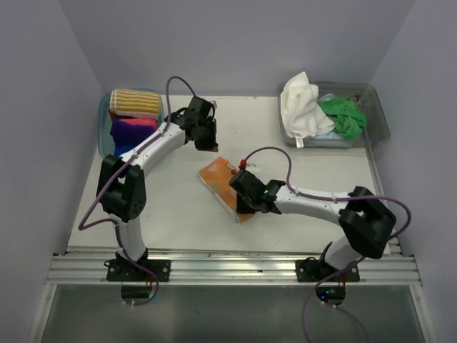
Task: Roll the towels
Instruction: Fold the towel
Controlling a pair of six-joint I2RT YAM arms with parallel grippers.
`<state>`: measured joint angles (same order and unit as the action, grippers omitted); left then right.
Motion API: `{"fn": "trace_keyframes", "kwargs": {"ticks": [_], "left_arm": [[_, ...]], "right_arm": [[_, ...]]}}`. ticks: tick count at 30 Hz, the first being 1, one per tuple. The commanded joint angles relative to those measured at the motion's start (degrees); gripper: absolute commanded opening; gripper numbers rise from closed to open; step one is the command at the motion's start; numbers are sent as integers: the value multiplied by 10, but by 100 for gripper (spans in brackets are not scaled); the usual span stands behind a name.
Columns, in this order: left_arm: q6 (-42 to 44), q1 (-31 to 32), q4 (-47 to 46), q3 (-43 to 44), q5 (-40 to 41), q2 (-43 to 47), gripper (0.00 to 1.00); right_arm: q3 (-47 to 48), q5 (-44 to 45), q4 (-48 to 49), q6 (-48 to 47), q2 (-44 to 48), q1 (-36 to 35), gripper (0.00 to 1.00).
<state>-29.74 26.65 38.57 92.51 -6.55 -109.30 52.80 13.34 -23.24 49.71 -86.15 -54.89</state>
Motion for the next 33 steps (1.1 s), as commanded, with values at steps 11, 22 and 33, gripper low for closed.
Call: {"fn": "trace_keyframes", "kwargs": {"ticks": [11,22,33], "left_arm": [[-9,2,-38,-209,-31,141,0],[-17,3,-86,-200,-37,37,0],[3,4,-38,-116,-1,31,0]], "right_arm": [[35,22,-12,-29,-4,23,13],[-15,34,-20,-73,-66,97,10],[-96,31,18,81,32,12,11]]}}
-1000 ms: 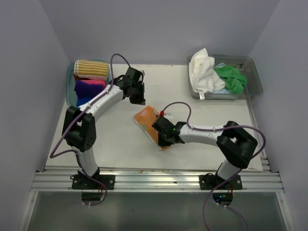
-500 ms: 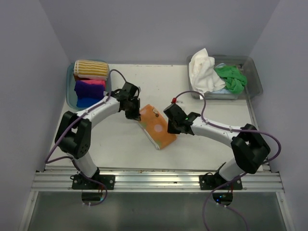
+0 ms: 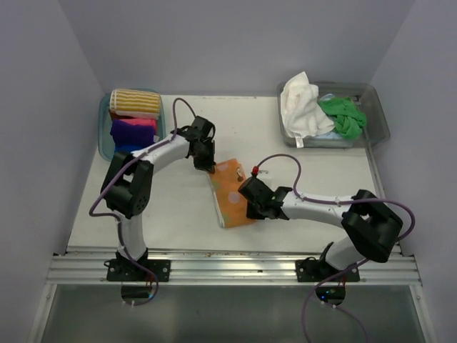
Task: Roll the towels
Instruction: Fold the towel, then roll the towel
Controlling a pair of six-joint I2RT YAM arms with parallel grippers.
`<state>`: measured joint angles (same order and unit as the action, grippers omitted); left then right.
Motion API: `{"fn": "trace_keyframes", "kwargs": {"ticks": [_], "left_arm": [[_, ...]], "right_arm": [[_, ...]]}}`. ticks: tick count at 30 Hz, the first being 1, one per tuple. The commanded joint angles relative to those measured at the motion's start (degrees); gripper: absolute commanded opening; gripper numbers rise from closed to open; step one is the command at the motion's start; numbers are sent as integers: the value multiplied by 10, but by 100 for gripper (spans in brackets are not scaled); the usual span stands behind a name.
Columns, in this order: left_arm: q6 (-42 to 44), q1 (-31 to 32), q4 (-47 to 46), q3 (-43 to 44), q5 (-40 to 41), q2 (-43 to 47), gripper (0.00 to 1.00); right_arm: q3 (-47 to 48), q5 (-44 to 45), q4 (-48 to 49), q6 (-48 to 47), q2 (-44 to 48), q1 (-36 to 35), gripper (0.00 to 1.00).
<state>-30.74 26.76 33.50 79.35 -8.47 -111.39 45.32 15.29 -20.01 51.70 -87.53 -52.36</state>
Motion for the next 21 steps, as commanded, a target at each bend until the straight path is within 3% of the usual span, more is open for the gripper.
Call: {"fn": "trace_keyframes", "kwargs": {"ticks": [1,7,13,17,21], "left_arm": [[13,3,17,6,22,65,0],[3,24,29,-80,3,168,3],[-74,100,-43,-216,-101,259,0],[-143,150,-159,-284,-130,281,0],[-155,168,-193,-315,-131,253,0]], "right_arm": [[-23,15,-16,61,61,-16,11],[19,18,-66,16,100,-17,12],[-2,-3,-47,6,78,-18,12],[-18,-16,-24,13,57,-17,12],[-30,-32,2,14,45,-18,12]]}}
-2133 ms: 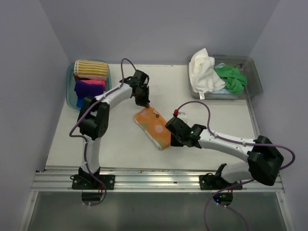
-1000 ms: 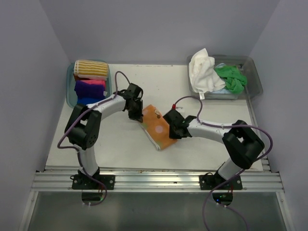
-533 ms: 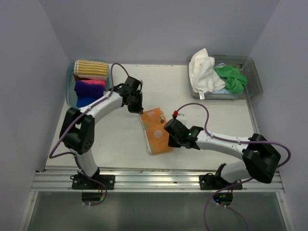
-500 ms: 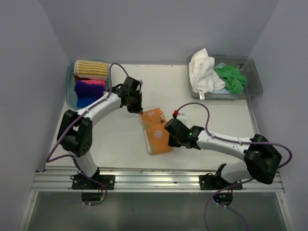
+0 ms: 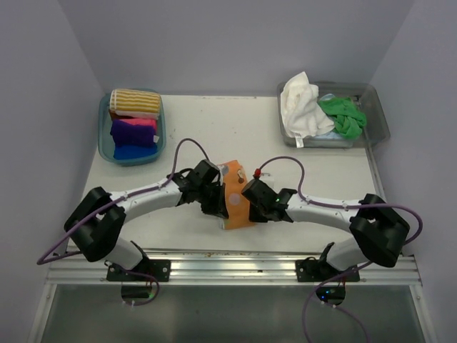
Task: Roll the towels
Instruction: Roll the towel
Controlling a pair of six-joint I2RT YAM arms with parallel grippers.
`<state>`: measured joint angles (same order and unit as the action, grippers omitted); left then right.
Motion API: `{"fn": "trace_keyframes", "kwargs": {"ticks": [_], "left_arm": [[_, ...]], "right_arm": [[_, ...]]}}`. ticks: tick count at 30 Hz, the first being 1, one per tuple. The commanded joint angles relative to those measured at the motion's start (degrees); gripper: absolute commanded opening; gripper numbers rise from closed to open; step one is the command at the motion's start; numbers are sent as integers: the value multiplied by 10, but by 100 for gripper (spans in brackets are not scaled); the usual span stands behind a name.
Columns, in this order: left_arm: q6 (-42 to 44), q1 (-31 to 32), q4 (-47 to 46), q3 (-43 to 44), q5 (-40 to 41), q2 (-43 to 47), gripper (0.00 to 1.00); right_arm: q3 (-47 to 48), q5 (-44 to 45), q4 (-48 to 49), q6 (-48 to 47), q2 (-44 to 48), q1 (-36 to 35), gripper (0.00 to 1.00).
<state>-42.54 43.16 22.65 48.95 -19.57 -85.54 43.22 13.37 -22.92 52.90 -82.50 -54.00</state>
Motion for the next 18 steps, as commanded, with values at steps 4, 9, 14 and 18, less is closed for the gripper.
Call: {"fn": "trace_keyframes", "kwargs": {"ticks": [4,9,14,18], "left_arm": [[-31,6,-102,-46,5,-57,0],[-17,6,-83,-56,42,-54,0],[23,8,-48,-41,86,-9,0],[36,12,-24,-31,90,26,1]], "right_arm": [[-18,-9,33,9,-20,-1,11],[-34,-27,48,23,-10,-3,10],[-30,-40,42,36,15,-8,12],[-12,-29,8,40,43,-15,17]]}}
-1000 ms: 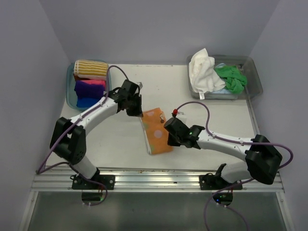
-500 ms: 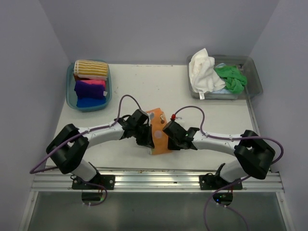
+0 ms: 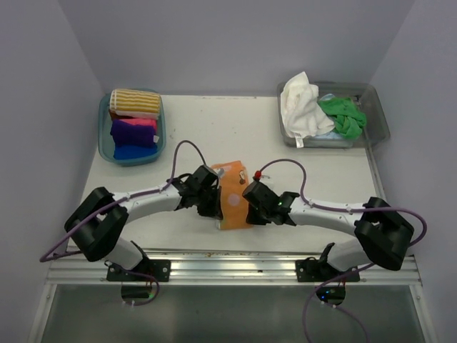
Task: Roll the towels
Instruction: Roll the towel
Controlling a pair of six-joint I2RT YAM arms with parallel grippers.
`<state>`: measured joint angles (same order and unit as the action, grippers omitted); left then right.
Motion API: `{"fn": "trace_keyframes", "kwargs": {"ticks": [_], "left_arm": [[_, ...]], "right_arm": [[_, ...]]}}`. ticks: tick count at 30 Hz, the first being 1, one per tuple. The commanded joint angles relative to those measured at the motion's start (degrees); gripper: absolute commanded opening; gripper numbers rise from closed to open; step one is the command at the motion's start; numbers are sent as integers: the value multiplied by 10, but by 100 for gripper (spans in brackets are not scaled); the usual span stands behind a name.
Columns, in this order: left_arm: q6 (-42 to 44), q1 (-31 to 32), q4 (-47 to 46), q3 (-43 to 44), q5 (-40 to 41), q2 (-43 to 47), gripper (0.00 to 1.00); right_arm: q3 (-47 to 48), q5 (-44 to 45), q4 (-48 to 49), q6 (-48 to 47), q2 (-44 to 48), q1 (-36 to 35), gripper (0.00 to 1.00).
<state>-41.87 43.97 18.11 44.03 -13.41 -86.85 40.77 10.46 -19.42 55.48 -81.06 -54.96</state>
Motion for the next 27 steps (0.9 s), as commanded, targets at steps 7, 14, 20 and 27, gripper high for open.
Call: {"fn": "trace_keyframes", "kwargs": {"ticks": [7,14,20,27], "left_arm": [[3,7,53,-19,59,89,31],[-33,7,-22,-75,1,70,37],[-53,7,-47,-89,-5,65,36],[-58,8,-76,-100,-19,61,33]], "right_arm": [[-8,4,-36,9,55,-5,44],[-16,-11,-21,-8,38,-7,47],[-31,-26,1,-6,27,-6,44],[-34,-29,12,-7,12,-7,38]]}}
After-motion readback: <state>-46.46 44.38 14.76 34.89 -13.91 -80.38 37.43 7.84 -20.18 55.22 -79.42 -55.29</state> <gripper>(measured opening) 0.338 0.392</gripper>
